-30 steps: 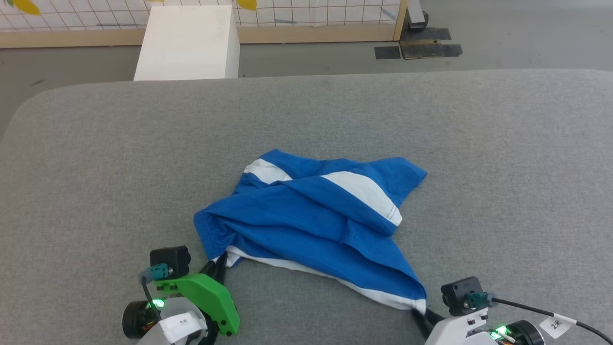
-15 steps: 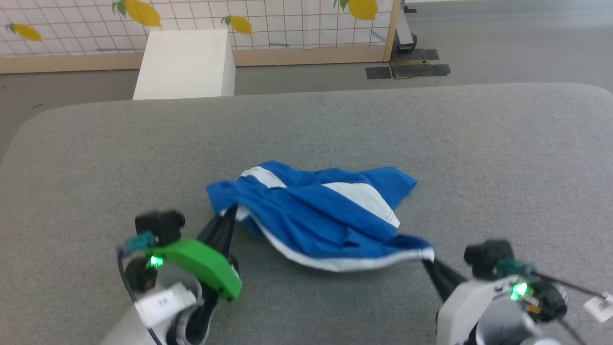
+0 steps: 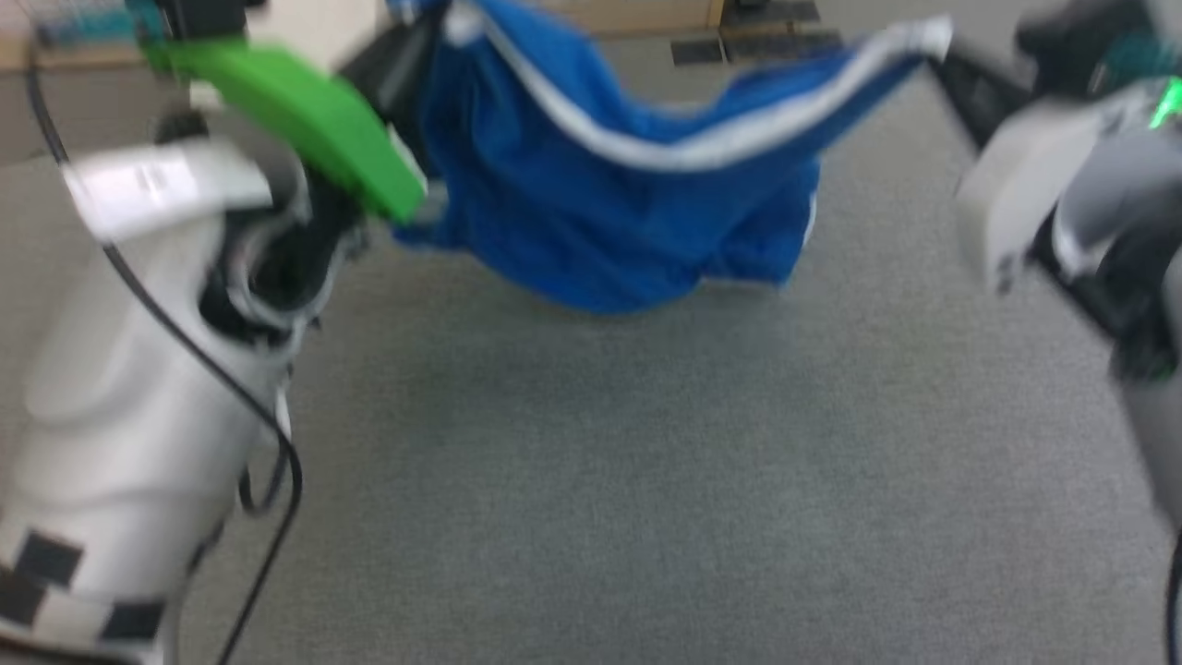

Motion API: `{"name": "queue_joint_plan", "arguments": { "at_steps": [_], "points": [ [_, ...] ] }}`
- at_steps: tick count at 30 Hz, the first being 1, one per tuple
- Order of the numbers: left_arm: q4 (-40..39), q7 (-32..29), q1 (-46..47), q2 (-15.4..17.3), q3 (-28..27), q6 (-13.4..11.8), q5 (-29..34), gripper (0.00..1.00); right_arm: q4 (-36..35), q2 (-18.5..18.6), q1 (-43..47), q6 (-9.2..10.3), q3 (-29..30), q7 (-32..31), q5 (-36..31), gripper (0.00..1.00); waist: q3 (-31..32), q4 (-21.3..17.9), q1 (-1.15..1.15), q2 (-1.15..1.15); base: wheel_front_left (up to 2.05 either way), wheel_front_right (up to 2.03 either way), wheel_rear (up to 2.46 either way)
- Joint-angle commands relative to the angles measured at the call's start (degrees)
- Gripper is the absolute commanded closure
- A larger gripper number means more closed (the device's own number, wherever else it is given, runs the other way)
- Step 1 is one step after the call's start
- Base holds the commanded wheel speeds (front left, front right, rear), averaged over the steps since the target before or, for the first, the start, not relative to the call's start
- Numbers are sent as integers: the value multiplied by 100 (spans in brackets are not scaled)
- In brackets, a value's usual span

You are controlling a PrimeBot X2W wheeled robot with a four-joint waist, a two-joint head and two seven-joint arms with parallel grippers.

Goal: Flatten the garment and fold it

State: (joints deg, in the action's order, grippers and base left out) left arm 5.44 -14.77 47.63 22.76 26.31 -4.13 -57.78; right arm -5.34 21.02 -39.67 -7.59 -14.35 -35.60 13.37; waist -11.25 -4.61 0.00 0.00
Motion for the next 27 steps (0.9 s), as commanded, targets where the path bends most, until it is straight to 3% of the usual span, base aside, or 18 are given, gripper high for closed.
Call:
{"name": "queue_joint_plan", "arguments": {
  "at_steps": [1,5,9,14,19,27],
  "points": [
    [152,-78,450,-70,-64,-103,0,100,211,61,-490,10,-57,-9,33,100,-624,-180,0,0,0,0,0],
    [707,-79,1558,-241,-249,-356,160,100,926,184,-1849,10,-180,196,-120,100,-1131,-264,0,0,0,0,0],
    [1238,298,2518,-385,-551,-533,308,100,1601,74,-2940,10,-161,660,-364,100,-1590,-350,0,0,0,0,0],
    [1711,910,3220,-451,-817,-462,445,100,2238,-172,-3681,10,-15,1421,-680,100,-1895,-396,0,0,0,0,0],
    [2062,998,3021,-351,-765,-227,455,100,2696,-285,-3556,10,-91,1814,-573,100,-1926,-334,0,0,0,0,0],
    [1967,662,1338,323,-32,125,867,100,2736,76,-2162,10,-1084,1592,326,100,-1436,-183,0,0,0,0,0]
  ]
}}
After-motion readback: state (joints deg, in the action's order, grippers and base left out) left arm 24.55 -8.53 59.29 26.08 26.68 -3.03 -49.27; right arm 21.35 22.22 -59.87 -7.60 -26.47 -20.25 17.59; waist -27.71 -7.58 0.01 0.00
